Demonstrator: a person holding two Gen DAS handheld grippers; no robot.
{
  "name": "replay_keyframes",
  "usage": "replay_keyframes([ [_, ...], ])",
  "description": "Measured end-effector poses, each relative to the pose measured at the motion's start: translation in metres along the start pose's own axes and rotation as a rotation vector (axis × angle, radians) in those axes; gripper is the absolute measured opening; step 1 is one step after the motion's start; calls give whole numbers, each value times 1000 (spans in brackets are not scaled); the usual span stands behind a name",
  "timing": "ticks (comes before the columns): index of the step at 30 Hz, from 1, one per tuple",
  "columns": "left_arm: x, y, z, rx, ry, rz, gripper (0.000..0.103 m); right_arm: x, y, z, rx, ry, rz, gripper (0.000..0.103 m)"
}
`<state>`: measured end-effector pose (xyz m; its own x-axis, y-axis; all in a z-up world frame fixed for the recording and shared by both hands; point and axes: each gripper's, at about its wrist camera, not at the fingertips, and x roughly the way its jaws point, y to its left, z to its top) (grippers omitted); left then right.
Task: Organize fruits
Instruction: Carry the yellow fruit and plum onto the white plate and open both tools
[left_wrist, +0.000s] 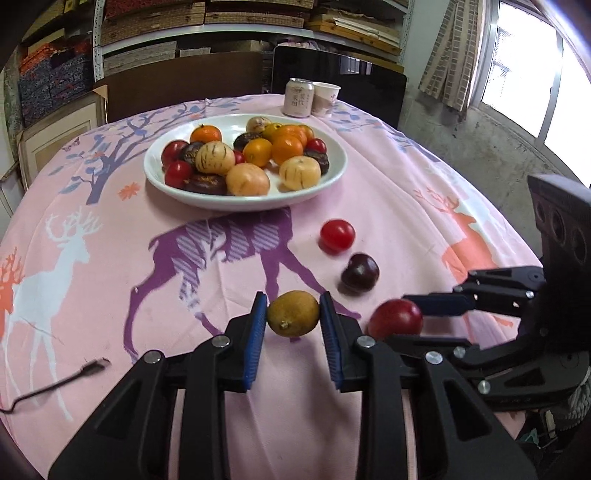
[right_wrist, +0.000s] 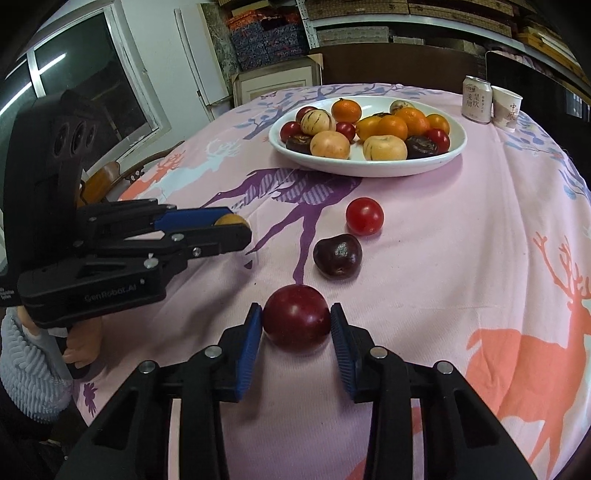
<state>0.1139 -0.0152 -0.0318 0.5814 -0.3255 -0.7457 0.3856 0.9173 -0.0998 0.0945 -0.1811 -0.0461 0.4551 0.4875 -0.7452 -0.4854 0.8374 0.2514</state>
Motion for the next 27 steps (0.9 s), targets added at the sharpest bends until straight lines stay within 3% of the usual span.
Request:
replay_keyframes([
  [4, 0, 7, 28, -2, -28, 35, 28, -9, -6, 10, 17, -32, 13, 38],
  [10, 16, 24, 95, -40, -89, 98, 28, -24, -37, 84, 70, -167, -41, 38],
  [14, 46, 37, 141, -61, -92, 147, 28, -2, -59, 131, 87, -189, -104, 38],
  [17, 78, 50, 168, -72, -68, 172, 31, 18, -67, 146, 69, -200, -126, 40],
  [18, 84, 52, 172, -79, -73, 189, 42, 20, -68, 147, 63, -217, -129, 54],
  [19, 87, 53, 174, -84, -79, 198, 45, 18, -69, 146, 60, -231, -131, 58],
  [24, 80, 52, 164, -99, -115, 211, 52, 0, -72, 127, 51, -295, -142, 65],
  [27, 66, 44, 148, -99, -121, 216, 57, -6, -68, 112, 59, -287, -130, 69],
])
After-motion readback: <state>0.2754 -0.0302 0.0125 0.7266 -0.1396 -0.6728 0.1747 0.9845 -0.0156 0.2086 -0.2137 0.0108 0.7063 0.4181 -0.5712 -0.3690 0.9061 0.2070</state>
